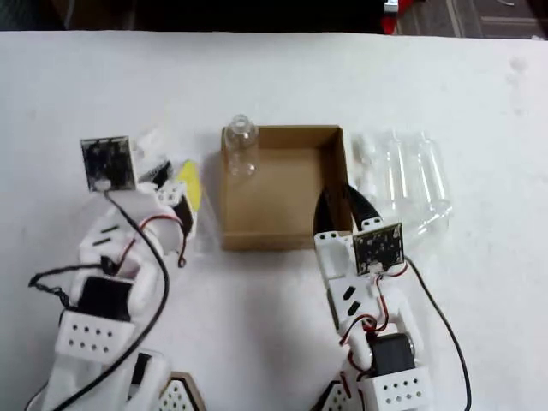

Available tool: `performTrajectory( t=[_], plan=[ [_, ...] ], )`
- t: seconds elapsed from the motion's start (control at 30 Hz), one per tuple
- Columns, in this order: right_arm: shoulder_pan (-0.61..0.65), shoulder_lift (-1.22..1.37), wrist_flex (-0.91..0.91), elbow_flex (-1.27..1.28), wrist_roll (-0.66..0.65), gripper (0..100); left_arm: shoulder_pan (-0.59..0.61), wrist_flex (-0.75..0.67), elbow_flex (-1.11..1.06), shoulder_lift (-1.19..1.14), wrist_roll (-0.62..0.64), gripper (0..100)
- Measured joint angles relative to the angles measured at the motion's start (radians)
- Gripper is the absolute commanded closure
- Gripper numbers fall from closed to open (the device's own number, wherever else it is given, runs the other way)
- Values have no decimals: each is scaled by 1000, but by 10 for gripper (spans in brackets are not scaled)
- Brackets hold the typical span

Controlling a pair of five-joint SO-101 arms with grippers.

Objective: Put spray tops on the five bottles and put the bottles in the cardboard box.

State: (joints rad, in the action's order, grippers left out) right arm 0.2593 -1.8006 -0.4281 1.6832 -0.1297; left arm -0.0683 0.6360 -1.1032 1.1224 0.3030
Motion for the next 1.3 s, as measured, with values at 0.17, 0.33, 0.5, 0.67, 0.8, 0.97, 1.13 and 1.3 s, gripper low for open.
performTrajectory(
  t=[0.17,0.33,0.5,0.67,0.8,0.97,1.13,1.3],
  plan=[
    [0,0,0,0,0,911,0,-112,-106,114,-2,978],
    [0,0,0,0,0,911,0,-224,-267,315,-2,978],
    [0,0,0,0,0,911,0,-338,-474,594,-2,978],
    [0,0,0,0,0,911,0,-434,-520,677,-2,977],
    [0,0,0,0,0,911,-12,-486,-482,678,-34,977],
    [0,0,0,0,0,911,-209,-502,-445,678,-279,977],
    [0,0,0,0,0,911,-430,-551,-445,678,-446,977],
    [0,0,0,0,0,911,-445,-620,-459,674,-465,977]
  ],
)
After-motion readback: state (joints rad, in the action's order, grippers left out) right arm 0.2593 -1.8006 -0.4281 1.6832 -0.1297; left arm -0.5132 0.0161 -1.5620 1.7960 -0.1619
